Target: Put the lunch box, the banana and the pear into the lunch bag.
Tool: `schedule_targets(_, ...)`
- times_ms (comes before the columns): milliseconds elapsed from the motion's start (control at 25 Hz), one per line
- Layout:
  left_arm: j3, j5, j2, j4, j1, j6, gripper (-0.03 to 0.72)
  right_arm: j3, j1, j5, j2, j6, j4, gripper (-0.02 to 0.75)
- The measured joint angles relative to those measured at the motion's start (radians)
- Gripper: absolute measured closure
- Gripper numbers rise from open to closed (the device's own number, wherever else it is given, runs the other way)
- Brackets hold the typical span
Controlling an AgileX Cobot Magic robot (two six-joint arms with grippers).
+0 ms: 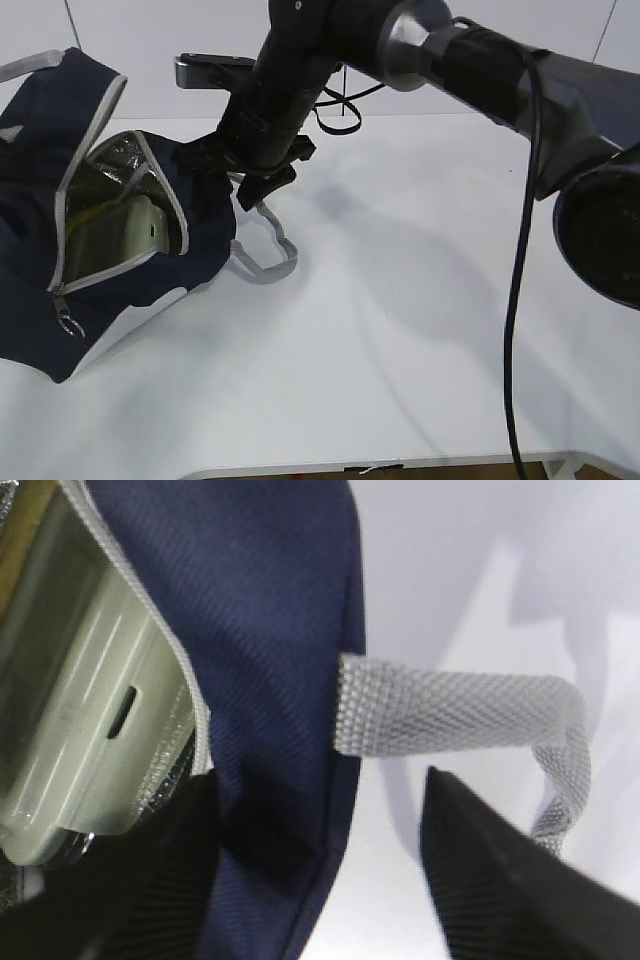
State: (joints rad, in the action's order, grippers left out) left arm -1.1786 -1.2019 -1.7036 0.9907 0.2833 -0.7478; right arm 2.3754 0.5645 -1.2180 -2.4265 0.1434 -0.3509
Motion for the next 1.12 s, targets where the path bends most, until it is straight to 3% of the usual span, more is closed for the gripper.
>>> schedule_targets(160, 0.000, 0.000, 0.000, 0.002, 0.000, 0.002, 0.705, 0.000, 0.000, 0.000, -0.011, -0.002, -0.008, 0.378)
schedule_targets(360, 0.000, 0.000, 0.008, 0.032, 0.000, 0.016, 0.705, 0.000, 0.000, -0.002, -0.028, -0.004, -0.010, 0.678)
schedule_targets(400, 0.000, 0.000, 0.011, 0.032, 0.000, 0.027, 0.705, 0.001, 0.000, -0.002, -0.030, -0.004, -0.012, 0.703)
schedule_targets(560, 0.000, 0.000, 0.015, 0.006, -0.015, 0.078, 0.705, 0.038, 0.000, -0.025, -0.030, -0.004, 0.010, 0.719)
schedule_targets(760, 0.000, 0.002, 0.015, -0.010, -0.096, 0.093, 0.705, 0.077, 0.004, -0.038, -0.019, -0.019, 0.084, 0.720)
schedule_targets(920, 0.000, 0.002, 0.015, 0.038, -0.148, 0.099, 0.705, 0.068, 0.004, -0.051, 0.048, -0.021, 0.140, 0.720)
schedule_targets(1120, 0.000, 0.005, 0.015, 0.121, -0.184, 0.102, 0.705, -0.073, 0.004, -0.051, 0.192, -0.023, 0.267, 0.720)
